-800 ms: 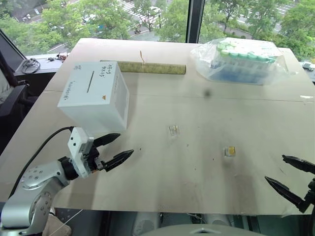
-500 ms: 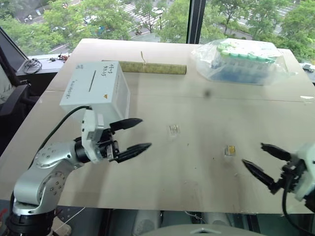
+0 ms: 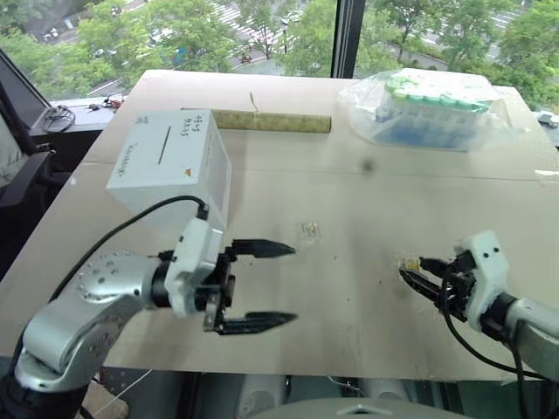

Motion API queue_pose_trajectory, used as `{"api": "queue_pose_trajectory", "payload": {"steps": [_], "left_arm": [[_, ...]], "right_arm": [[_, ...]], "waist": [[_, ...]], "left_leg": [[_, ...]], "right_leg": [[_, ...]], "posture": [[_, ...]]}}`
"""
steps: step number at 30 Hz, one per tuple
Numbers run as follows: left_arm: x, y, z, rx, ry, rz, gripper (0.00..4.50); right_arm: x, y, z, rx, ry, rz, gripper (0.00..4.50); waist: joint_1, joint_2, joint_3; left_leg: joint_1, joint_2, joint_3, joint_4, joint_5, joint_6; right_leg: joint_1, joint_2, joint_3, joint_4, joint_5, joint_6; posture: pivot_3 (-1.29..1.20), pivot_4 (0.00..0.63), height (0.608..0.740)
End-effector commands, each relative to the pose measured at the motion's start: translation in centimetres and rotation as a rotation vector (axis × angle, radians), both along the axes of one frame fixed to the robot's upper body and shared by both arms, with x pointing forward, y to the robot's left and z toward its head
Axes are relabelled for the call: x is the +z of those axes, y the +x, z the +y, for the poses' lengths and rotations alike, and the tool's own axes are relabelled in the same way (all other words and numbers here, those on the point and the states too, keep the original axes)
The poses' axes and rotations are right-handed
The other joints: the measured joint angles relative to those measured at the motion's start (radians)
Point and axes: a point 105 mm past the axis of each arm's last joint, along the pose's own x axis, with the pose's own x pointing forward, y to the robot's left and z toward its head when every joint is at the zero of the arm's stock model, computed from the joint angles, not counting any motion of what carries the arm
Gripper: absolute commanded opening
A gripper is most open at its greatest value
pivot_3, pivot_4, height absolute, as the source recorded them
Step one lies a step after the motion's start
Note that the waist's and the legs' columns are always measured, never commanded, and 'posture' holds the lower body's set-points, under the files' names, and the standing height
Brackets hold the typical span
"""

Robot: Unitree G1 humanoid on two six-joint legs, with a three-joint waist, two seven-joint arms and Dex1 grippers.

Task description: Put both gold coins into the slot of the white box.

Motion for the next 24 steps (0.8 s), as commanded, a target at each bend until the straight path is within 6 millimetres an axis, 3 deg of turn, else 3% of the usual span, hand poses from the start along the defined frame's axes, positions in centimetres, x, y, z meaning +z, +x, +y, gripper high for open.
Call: {"api": "queue_pose_trajectory", "payload": {"steps": [1,5,10,17,20,22,24], "left_arm": [[1.8,-1.8,-1.3,0.007,-0.017,-0.035,4.5],[2.8,-1.2,-1.6,0.092,-0.057,-0.021,4.5],[2.3,0.1,-0.4,0.16,0.001,0.012,4.5],[3.1,8.7,2.3,0.357,-0.032,0.044,4.5],[3.3,10.6,2.6,0.351,-0.052,0.053,4.5],[2.8,10.6,2.5,0.271,-0.034,0.074,4.5],[0.9,8.7,3.2,0.141,0.041,0.112,4.5]], "right_arm": [[0.6,0.2,0.1,0.0,-0.021,-0.017,2.73],[0.8,0.4,0.1,-0.003,-0.026,-0.015,2.73],[0.8,0.5,0.3,0.003,-0.025,-0.005,2.73],[0.9,0.8,0.6,0.011,-0.029,-0.004,2.73],[1.0,0.8,0.7,0.013,-0.03,-0.004,2.73],[1.0,0.8,0.6,0.013,-0.032,-0.002,2.73],[0.9,0.9,0.4,0.006,-0.04,0.006,2.73]], "waist": [[0.002,0.0,0.0],[0.008,0.001,0.0],[0.005,0.001,0.0],[0.013,0.001,0.0],[0.007,-0.002,0.0],[0.001,-0.002,0.001],[-0.01,-0.002,0.001]], "left_leg": [[0.0,0.0,0.0,0.0,0.0,0.0],[0.004,0.0,-0.001,0.0,0.0,0.0],[0.011,0.0,0.0,0.0,0.0,0.0],[0.013,-0.001,0.002,0.0,0.0,0.0],[0.012,-0.001,0.002,0.0,0.0,0.0],[0.011,-0.001,0.003,-0.001,0.0,0.0],[0.011,-0.001,0.004,-0.002,0.0,0.0]], "right_leg": [[0.0,0.001,0.001,0.0,0.0,0.0],[0.002,0.005,0.004,0.003,-0.002,0.004],[0.008,0.007,0.008,0.003,-0.002,0.004],[0.008,0.008,0.01,0.004,-0.002,0.004],[0.008,0.008,0.012,0.003,-0.002,0.004],[0.008,0.008,0.014,0.002,-0.002,0.003],[0.007,0.009,0.016,0.002,-0.001,0.001]], "posture": [[0.0,0.15,0.74],[0.0,0.15,0.74],[0.0,0.15,0.74],[0.0,0.15,0.74],[0.0,0.15,0.74],[0.0,0.15,0.74],[0.0,0.15,0.74]]}}
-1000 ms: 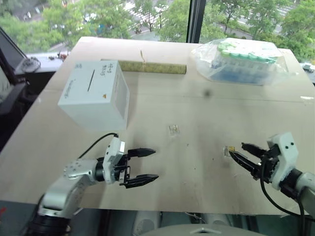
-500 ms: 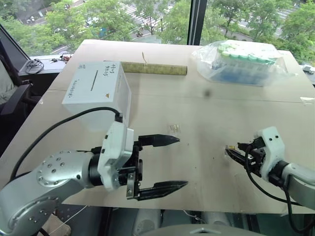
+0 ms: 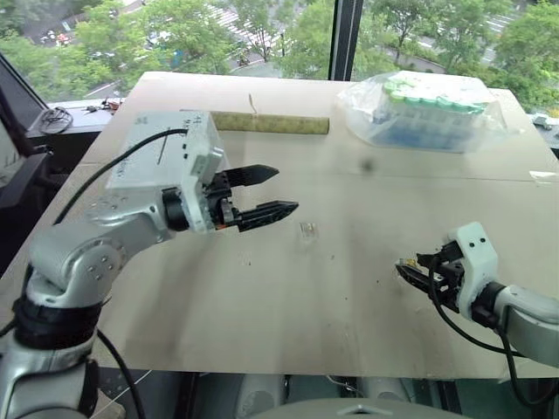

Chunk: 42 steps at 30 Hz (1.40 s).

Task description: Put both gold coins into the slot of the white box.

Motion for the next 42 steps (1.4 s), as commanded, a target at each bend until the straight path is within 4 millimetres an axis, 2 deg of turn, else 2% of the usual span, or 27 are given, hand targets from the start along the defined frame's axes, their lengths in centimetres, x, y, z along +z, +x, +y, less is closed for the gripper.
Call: {"api": "queue_pose_trajectory", "payload": {"steps": [1,6,18,19,22,31,34,35,42], "left_arm": [[-2.2,-2.8,1.0,-0.209,0.092,0.028,4.5],[-3.2,-4.1,1.6,-0.286,0.132,0.006,4.5],[-4.6,-5.9,3.0,-0.324,0.161,-0.03,4.5],[-4.7,-6.0,3.1,-0.323,0.159,-0.029,4.5],[-5.0,-6.0,3.4,-0.319,0.156,-0.027,4.5],[-5.8,-6.0,4.3,-0.309,0.15,-0.02,4.5],[-5.7,-5.9,4.2,-0.311,0.145,-0.023,4.5],[-5.7,-5.8,4.1,-0.31,0.14,-0.025,4.5],[-5.1,-5.1,3.7,-0.298,0.097,-0.036,4.5]], "right_arm": [[0.6,0.1,-0.1,-0.001,-0.007,-0.021,2.73],[0.3,0.1,0.1,0.007,-0.004,-0.005,2.73],[-0.4,0.6,0.2,0.005,-0.015,0.02,2.73],[-0.5,0.7,0.1,0.0,-0.017,0.022,2.19],[-0.6,0.8,0.1,-0.004,-0.022,0.025,0.99],[-0.8,0.8,-0.2,-0.008,-0.033,0.034,0.99],[-0.9,0.7,-0.4,-0.012,-0.039,0.033,0.17],[-0.9,0.7,-0.4,-0.013,-0.044,0.032,0.07],[-0.8,0.6,-0.6,-0.009,-0.048,0.03,0.07]], "waist": [[-0.014,0.0,0.0],[-0.009,0.0,0.0],[-0.004,0.0,0.0],[-0.003,0.0,0.0],[0.002,0.0,0.0],[0.006,0.0,0.0],[0.007,0.0,0.0],[0.006,0.0,0.0],[0.007,0.0,0.0]], "left_leg": [[0.0,0.0,0.0,-0.002,0.0,0.0],[-0.001,0.001,0.0,-0.004,0.0,0.0],[0.0,0.002,0.0,-0.001,0.0,0.0],[0.0,0.002,0.0,-0.001,0.0,0.0],[0.0,0.002,0.0,-0.002,0.0,0.0],[0.0,0.002,0.0,-0.001,0.0,0.0],[0.0,0.002,0.0,-0.001,0.0,0.0],[0.0,0.002,0.0,-0.001,0.0,0.0],[0.0,0.002,0.0,-0.001,0.0,0.0]], "right_leg": [[-0.001,0.0,0.001,0.0,0.0,0.001],[-0.002,0.001,-0.001,0.0,-0.001,0.001],[-0.001,-0.003,0.0,0.0,-0.002,0.003],[-0.002,-0.003,0.0,0.0,-0.002,0.002],[-0.002,-0.003,-0.001,0.0,-0.001,0.0],[-0.002,-0.003,-0.001,0.0,-0.002,0.003],[-0.002,-0.003,-0.001,0.0,-0.002,0.003],[-0.002,-0.003,-0.001,0.0,-0.002,0.003],[-0.001,-0.003,-0.001,0.0,-0.002,0.003]], "posture": [[0.0,0.15,0.74],[0.0,0.15,0.74],[0.0,0.15,0.74],[0.0,0.15,0.74],[0.0,0.15,0.74],[0.0,0.15,0.74],[0.0,0.15,0.74],[0.0,0.15,0.74],[0.0,0.15,0.74]]}}
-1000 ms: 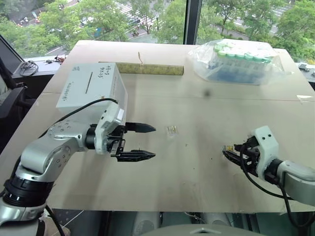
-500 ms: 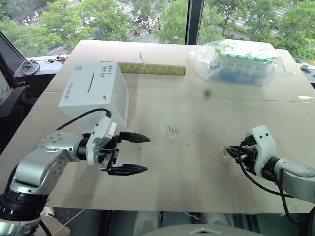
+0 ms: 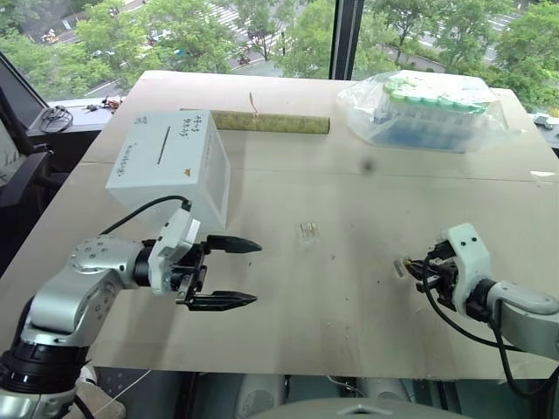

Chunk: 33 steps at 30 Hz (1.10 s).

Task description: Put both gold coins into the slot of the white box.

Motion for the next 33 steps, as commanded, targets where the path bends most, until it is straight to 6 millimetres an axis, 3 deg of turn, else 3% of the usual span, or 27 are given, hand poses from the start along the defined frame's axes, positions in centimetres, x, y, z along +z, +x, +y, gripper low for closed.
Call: {"api": "queue_pose_trajectory", "payload": {"steps": [1,4,12,17,20,25,33], "left_arm": [[1.1,0.4,-0.3,0.003,-0.044,-0.024,4.5],[2.3,1.0,-0.7,0.034,-0.109,0.004,4.5],[7.2,3.7,-3.4,0.123,-0.31,0.09,4.5],[10.6,5.7,-6.6,0.117,-0.404,0.096,4.5],[11.4,6.5,-9.1,0.092,-0.393,0.074,4.5],[11.7,6.2,-11.3,0.016,-0.387,0.078,4.5],[11.9,5.6,-11.5,-0.032,-0.39,0.047,4.5]], "right_arm": [[0.7,0.0,-0.2,0.003,-0.014,-0.034,0.07],[1.9,0.1,-0.1,0.016,0.018,-0.085,0.07],[8.2,-0.4,1.9,0.195,0.213,-0.328,0.07],[11.9,0.3,3.8,0.343,0.24,-0.473,0.07],[13.8,1.6,4.8,0.401,0.223,-0.553,0.07],[16.0,3.0,6.3,0.462,0.225,-0.633,0.07],[17.9,2.9,7.9,0.536,0.251,-0.679,0.07]], "waist": [[0.0,0.0,0.0],[0.0,0.0,0.0],[-0.003,0.0,0.0],[0.0,-0.003,0.002],[0.0,-0.003,0.002],[-0.006,-0.003,0.002],[0.0,-0.003,0.002]], "left_leg": [[0.0,0.0,0.0,0.0,0.0,0.0],[0.0,0.0,0.0,0.0,0.0,0.0],[0.0,-0.001,-0.001,0.002,0.0,0.0],[0.001,-0.001,-0.001,0.003,0.0,0.0],[0.003,-0.002,-0.001,0.004,0.0,0.0],[0.001,-0.002,-0.001,0.004,0.0,0.0],[-0.001,-0.001,-0.001,0.002,0.0,0.0]], "right_leg": [[0.0,0.0,0.0,0.0,0.0,0.0],[0.0,0.0,0.0,0.0,0.0,0.0],[0.002,0.002,0.0,0.001,0.0,0.002],[0.002,0.003,0.001,0.003,0.0,0.002],[0.004,0.005,0.002,0.005,0.0,0.001],[0.002,0.007,0.007,0.004,0.002,-0.002],[0.0,0.008,0.006,0.004,0.004,0.001]], "posture": [[0.0,0.15,0.74],[0.0,0.15,0.74],[0.0,0.15,0.74],[0.0,0.15,0.74],[0.0,0.15,0.74],[0.0,0.15,0.74],[0.0,0.15,0.74]]}}
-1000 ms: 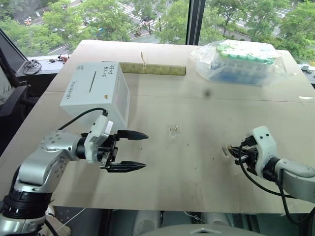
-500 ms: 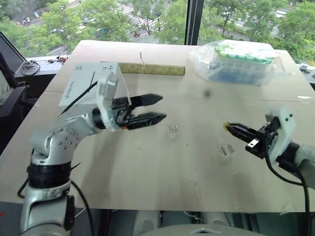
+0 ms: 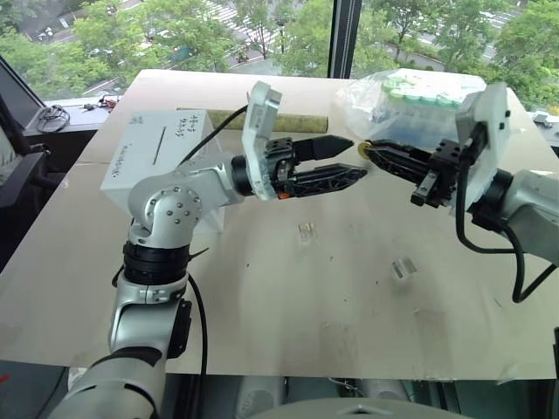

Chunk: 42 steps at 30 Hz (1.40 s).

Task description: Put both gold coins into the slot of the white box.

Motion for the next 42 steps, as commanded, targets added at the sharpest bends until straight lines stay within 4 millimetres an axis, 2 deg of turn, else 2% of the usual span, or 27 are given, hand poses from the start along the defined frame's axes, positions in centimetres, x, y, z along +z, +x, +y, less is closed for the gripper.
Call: {"api": "queue_pose_trajectory", "payload": {"steps": [1,2,3,5,6,12,15,16,33,36,37,42], "left_arm": [[0.9,-0.6,0.5,-0.012,-0.004,-0.077,4.5],[1.0,-0.6,0.6,-0.015,-0.007,-0.073,4.5],[1.1,-0.5,0.7,-0.018,-0.011,-0.07,4.1],[1.1,-0.7,0.8,-0.033,-0.006,-0.086,3.84],[1.1,-0.7,0.8,-0.04,-0.003,-0.09,3.42],[0.9,-1.0,1.2,-0.075,-0.003,-0.084,3.42],[0.8,-1.1,1.3,-0.093,-0.001,-0.085,2.55],[0.8,-1.1,1.3,-0.087,0.0,-0.089,2.07],[0.4,-1.4,1.3,-0.153,0.017,-0.089,2.07],[0.5,-1.6,1.2,-0.175,0.012,-0.086,1.22],[0.5,-1.6,1.2,-0.177,0.013,-0.088,0.73],[0.4,-1.6,1.1,-0.183,0.017,-0.092,0.73]], "right_arm": [[1.0,-0.7,0.4,0.039,0.006,-0.036,0.07],[0.9,-0.9,0.4,0.048,0.002,-0.031,0.07],[0.8,-1.1,0.3,0.057,-0.001,-0.026,0.0],[0.8,-1.5,0.3,0.082,0.011,-0.006,0.0],[0.8,-1.6,0.3,0.092,0.017,0.003,0.0],[0.9,-2.3,-0.1,0.116,0.049,0.037,0.0],[1.0,-2.6,-0.4,0.118,0.059,0.045,0.0],[1.0,-2.7,-0.4,0.122,0.061,0.048,0.0],[1.4,-4.1,-0.2,0.203,0.073,0.067,0.0],[1.4,-4.3,0.0,0.214,0.064,0.067,0.0],[1.3,-4.4,0.1,0.217,0.062,0.067,0.0],[1.2,-4.6,0.3,0.228,0.052,0.067,0.0]], "waist": [[-0.001,0.0,0.0],[-0.001,0.0,0.0],[-0.002,0.0,0.0],[-0.001,0.0,0.0],[-0.001,0.0,0.0],[-0.002,0.0,0.0],[-0.001,0.0,0.0],[-0.002,0.0,0.0],[-0.002,0.0,0.0],[-0.002,0.0,0.0],[-0.002,0.0,0.0],[-0.002,0.0,0.0]], "left_leg": [[0.0,0.0,0.0,0.0,0.0,0.0],[0.0,0.0,0.0,0.001,0.0,0.0],[0.0,0.0,0.0,0.001,0.0,0.0],[0.0,0.0,0.0,0.001,0.0,0.0],[0.0,0.0,0.0,0.001,0.0,0.0],[0.0,0.0,0.0,0.001,0.0,0.0],[0.0,0.0,0.0,0.001,0.0,0.0],[0.0,0.0,0.0,0.001,0.0,0.0],[0.0,0.0,0.0,0.001,0.0,0.0],[0.0,0.0,0.0,0.001,0.0,0.0],[0.0,0.0,0.0,0.001,0.0,0.0],[0.0,0.0,0.0,0.001,0.0,0.0]], "right_leg": [[0.0,0.0,0.0,0.0,0.0,0.0],[0.0,0.0,0.001,0.0,0.0,0.0],[0.0,0.0,0.001,0.0,0.0,0.0],[0.0,0.0,0.001,0.0,0.0,0.0],[0.0,0.0,0.001,0.0,-0.001,-0.001],[0.0,0.0,0.002,0.001,-0.002,-0.004],[0.0,0.0,0.001,0.001,-0.002,-0.004],[0.0,0.0,0.002,0.001,-0.002,-0.004],[0.0,0.0,0.002,0.001,-0.002,-0.004],[0.0,0.0,0.002,0.001,-0.002,-0.004],[0.0,0.0,0.002,0.001,-0.002,-0.004],[0.0,0.0,0.002,0.001,-0.002,-0.004]], "posture": [[0.0,0.15,0.74],[0.0,0.15,0.74],[0.0,0.15,0.74],[0.0,0.15,0.74],[0.0,0.15,0.74],[0.0,0.15,0.74],[0.0,0.15,0.74],[0.0,0.15,0.74],[0.0,0.15,0.74],[0.0,0.15,0.74],[0.0,0.15,0.74],[0.0,0.15,0.74]]}}
